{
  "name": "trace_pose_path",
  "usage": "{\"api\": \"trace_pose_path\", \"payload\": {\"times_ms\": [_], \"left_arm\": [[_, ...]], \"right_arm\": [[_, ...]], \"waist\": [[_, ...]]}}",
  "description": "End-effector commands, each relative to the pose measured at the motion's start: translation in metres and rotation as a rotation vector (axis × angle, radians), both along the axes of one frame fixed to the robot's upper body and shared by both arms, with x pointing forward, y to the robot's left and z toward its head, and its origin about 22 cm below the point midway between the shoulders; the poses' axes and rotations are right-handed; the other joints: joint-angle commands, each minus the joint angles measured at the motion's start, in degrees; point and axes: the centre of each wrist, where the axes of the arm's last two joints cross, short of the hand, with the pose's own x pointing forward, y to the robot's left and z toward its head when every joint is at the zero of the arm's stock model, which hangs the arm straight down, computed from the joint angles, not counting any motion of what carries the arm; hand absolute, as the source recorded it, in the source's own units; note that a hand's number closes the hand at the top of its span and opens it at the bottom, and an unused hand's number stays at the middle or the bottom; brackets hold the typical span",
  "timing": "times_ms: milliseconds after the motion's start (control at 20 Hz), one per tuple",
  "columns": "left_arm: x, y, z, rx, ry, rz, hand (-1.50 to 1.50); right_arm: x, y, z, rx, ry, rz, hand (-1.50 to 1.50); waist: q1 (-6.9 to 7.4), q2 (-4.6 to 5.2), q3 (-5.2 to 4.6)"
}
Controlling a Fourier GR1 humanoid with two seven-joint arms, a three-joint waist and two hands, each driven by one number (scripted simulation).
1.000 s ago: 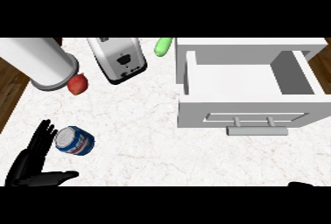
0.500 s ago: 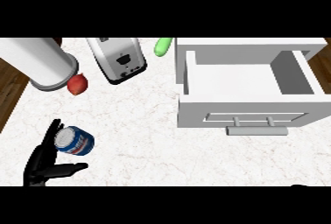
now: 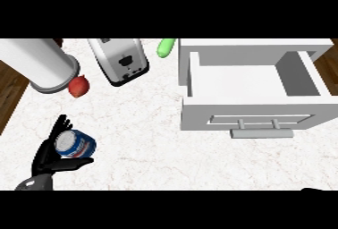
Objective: Pick up the can, place it into the drawer and close the drawer
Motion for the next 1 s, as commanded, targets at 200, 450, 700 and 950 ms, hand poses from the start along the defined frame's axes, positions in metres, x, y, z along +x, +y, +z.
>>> {"api": "trace_pose_path", "payload": {"times_ms": [200, 450, 700, 950], "left_arm": [[0.026, -0.004, 0.007, -0.046, -0.013, -0.129, -1.5], [0.034, -0.018, 0.004, -0.094, -0.015, -0.205, 1.5], [0.033, -0.022, 0.0, -0.149, -0.055, -0.213, 1.5], [0.038, -0.024, 0.009, -0.14, -0.101, -0.267, 1.5]], "right_arm": [[-0.004, -0.008, 0.014, 0.001, -0.025, -0.009, -1.5], [-0.004, 0.015, -0.006, 0.0, -0.012, -0.001, -1.5], [0.008, -0.001, 0.008, -0.02, -0.018, -0.019, -1.5], [0.002, -0.005, 0.016, -0.028, -0.029, -0.01, -1.5]], "waist": [[-0.25, 0.03, -0.01], [-0.28, 0.09, -0.03], [-0.16, 0.09, -0.02], [0.29, -0.14, 0.05]]}}
